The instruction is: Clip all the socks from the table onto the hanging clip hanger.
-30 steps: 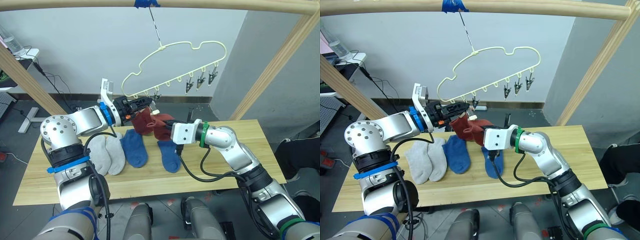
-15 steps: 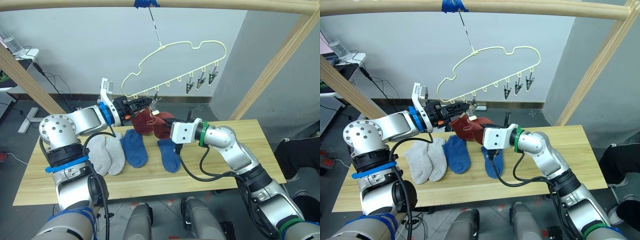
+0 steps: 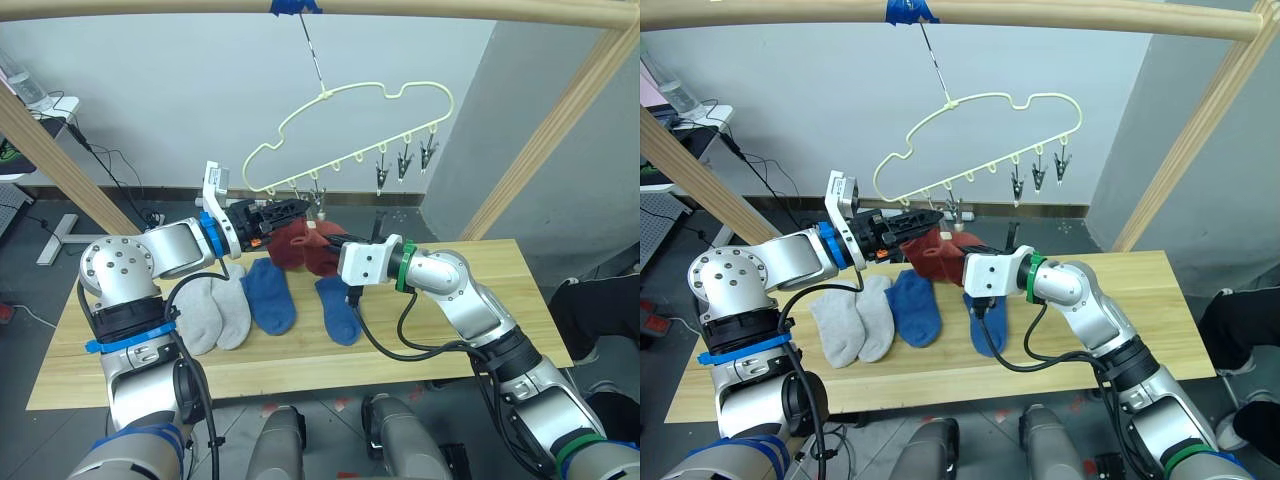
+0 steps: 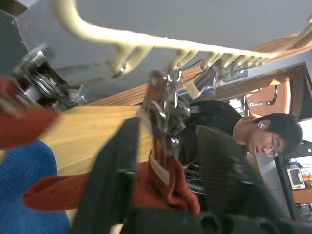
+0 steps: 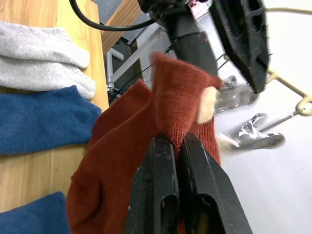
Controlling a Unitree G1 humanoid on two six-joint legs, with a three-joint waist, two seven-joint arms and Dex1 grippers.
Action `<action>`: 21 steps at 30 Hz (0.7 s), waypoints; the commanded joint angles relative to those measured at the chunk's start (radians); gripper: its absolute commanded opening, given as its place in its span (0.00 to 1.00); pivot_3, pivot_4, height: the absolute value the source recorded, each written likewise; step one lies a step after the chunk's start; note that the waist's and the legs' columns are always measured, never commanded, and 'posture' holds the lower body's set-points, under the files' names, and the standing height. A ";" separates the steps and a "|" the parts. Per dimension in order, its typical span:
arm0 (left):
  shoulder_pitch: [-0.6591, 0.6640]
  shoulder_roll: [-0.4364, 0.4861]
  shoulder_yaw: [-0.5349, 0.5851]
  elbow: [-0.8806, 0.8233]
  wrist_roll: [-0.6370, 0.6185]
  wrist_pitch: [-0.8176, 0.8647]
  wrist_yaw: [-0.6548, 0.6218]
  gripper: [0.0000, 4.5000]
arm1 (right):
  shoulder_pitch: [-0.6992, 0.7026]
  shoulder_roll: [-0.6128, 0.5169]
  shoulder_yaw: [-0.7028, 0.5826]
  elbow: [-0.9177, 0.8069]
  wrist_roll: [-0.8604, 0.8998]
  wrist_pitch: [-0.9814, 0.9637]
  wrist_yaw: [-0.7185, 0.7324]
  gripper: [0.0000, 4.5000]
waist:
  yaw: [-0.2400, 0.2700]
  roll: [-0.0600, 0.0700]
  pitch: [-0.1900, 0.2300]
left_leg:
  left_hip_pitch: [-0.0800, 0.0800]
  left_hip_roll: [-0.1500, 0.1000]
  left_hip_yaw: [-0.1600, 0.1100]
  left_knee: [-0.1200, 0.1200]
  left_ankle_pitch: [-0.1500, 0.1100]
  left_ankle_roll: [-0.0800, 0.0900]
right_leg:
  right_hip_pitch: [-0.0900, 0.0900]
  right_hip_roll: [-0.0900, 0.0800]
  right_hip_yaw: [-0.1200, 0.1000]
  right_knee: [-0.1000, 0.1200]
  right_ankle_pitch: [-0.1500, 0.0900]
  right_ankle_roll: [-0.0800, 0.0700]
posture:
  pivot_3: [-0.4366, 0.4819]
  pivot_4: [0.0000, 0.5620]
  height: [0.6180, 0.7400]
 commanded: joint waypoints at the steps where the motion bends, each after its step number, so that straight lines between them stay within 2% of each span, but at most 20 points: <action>1: -0.004 0.001 0.003 -0.024 -0.031 0.008 -0.008 0.74 | -0.017 0.008 -0.011 -0.003 0.004 -0.016 -0.017 0.00 | 0.000 0.000 0.000 | 0.000 0.000 0.000 0.000 0.000 0.000 | 0.000 0.000 0.000 0.000 0.000 0.000 | 0.44 0.43 1.00; 5: 0.001 0.014 0.002 -0.040 -0.035 0.013 -0.014 0.99 | -0.021 0.018 -0.005 0.018 -0.003 -0.012 -0.026 0.00 | 0.000 0.000 0.000 | 0.000 0.000 0.000 0.000 0.000 0.000 | 0.000 0.000 0.000 0.000 0.000 0.000 | 0.44 0.43 1.00; 7: 0.011 0.032 -0.011 -0.063 -0.026 0.010 -0.021 0.99 | -0.022 0.023 -0.003 0.022 -0.004 -0.009 -0.027 0.00 | -0.001 0.000 0.000 | 0.000 0.000 0.000 0.000 0.000 0.000 | 0.000 0.000 0.000 0.000 0.000 0.000 | 0.44 0.43 1.00; 9: 0.026 0.053 -0.033 -0.095 -0.013 -0.003 -0.035 1.00 | -0.022 0.032 -0.005 0.024 0.016 0.011 -0.011 0.11 | -0.002 0.000 0.000 | 0.000 0.000 0.000 0.000 0.000 0.000 | 0.000 0.000 0.000 0.000 0.000 0.000 | 0.44 0.43 1.00; 11: 0.064 0.097 -0.102 -0.166 0.024 -0.043 -0.072 1.00 | -0.021 0.038 -0.007 0.023 0.031 0.027 0.004 0.24 | -0.003 0.000 0.000 | 0.000 0.000 0.000 0.000 0.000 0.000 | 0.000 0.000 0.000 0.000 0.000 0.000 | 0.45 0.44 1.00; 13: 0.120 0.119 -0.175 -0.258 0.118 -0.160 -0.071 1.00 | -0.010 0.034 -0.006 0.007 0.040 0.046 0.027 0.39 | -0.002 0.000 0.000 | 0.000 0.001 0.000 -0.001 0.000 0.000 | 0.000 0.000 0.000 0.000 0.000 0.000 | 0.45 0.44 1.00; 18: 0.269 0.099 -0.303 -0.469 0.258 -0.389 -0.080 1.00 | 0.086 -0.031 -0.052 -0.116 0.105 0.142 0.099 0.78 | 0.013 0.000 0.000 | 0.000 0.002 -0.001 -0.003 0.000 0.000 | 0.000 -0.006 0.000 -0.003 0.000 0.000 | 0.45 0.44 1.00; 21: 0.322 0.097 -0.364 -0.508 0.355 -0.504 -0.080 1.00 | 0.118 -0.044 -0.075 -0.169 0.128 0.199 0.100 1.00 | 0.022 0.000 0.000 | -0.001 0.001 0.000 -0.004 0.000 0.000 | 0.000 -0.007 0.000 -0.006 0.000 0.000 | 0.45 0.44 1.00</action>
